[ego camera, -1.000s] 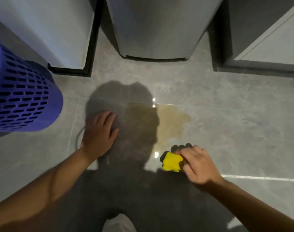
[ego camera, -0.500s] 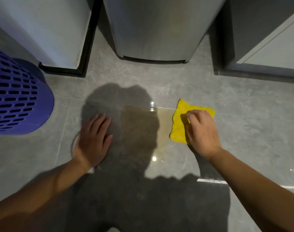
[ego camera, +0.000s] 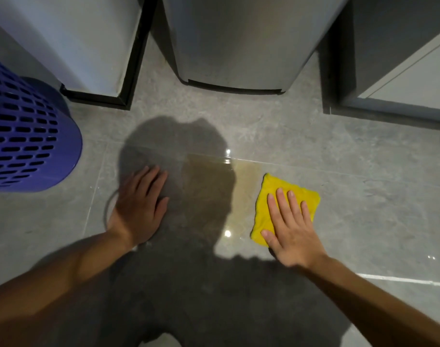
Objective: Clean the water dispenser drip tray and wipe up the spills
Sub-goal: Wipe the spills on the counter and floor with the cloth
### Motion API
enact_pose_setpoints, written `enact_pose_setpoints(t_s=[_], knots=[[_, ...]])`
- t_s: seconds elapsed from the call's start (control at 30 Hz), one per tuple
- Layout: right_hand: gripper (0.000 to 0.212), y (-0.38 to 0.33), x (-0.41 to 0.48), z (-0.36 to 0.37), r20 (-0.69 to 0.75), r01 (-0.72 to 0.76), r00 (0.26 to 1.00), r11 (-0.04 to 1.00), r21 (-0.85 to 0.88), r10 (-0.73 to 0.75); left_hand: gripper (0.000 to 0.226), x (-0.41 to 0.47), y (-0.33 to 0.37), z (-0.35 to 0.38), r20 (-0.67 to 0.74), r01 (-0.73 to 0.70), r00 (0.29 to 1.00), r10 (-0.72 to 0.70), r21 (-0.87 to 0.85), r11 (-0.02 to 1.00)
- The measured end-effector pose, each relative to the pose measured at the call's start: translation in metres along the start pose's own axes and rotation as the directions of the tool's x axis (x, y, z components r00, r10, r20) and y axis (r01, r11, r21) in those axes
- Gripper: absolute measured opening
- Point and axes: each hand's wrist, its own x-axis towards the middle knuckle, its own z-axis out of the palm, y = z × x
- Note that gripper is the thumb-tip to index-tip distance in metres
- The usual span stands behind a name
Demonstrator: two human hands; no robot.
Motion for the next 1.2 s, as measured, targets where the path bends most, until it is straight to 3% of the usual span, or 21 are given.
enact_pose_setpoints(t_s=[0.17,0.33,0.47,0.6,0.73,0.83,1.0,1.1,1.2], knots=[[0.092,-0.049,-0.016,0.012,0.010,-0.044,0.999,0.996,0.082,0.043,0.060,0.000,0.001,-0.003,-0.024,0.002,1.000,-0.001,0.011,1.000],[0.099,-0.041,0.073,-0.012,0.079,-0.177,0.982,0.981,0.081,0.171,0.058,-0.001,-0.005,0.003,-0.038,-0.019,0.999,0.019,0.012,1.000],[0.096,-0.016,0.124,-0.045,0.149,0.060,0.988,0.994,-0.091,-0.046,0.057,-0.001,-0.005,0.000,0.010,-0.014,1.000,0.014,0.014,1.000],[0.091,0.001,0.089,-0.044,0.191,0.218,0.965,0.957,-0.189,-0.182,0.060,0.000,0.001,-0.014,0.081,0.012,0.997,-0.007,-0.068,0.998],[0.092,-0.023,0.016,-0.009,0.114,0.111,0.989,0.988,-0.109,-0.098,0.078,0.006,-0.015,-0.044,0.210,0.001,0.977,0.022,-0.106,0.994],[0.092,-0.074,-0.028,0.023,0.066,-0.091,0.994,0.996,-0.018,0.092,0.106,0.003,-0.032,-0.062,0.349,0.050,0.937,-0.026,-0.061,0.997],[0.097,-0.149,0.002,0.024,0.086,-0.424,0.905,0.894,0.147,0.416,0.123,-0.009,-0.042,-0.070,0.437,0.127,0.890,-0.131,0.037,0.991],[0.101,-0.147,0.058,0.011,0.094,-0.462,0.887,0.860,0.217,0.453,0.135,-0.026,-0.046,-0.071,0.463,0.165,0.867,-0.185,0.082,0.983],[0.103,-0.122,0.108,-0.003,0.105,-0.377,0.926,0.907,0.188,0.363,0.141,-0.044,-0.049,-0.069,0.497,0.186,0.837,-0.227,0.133,0.974]])
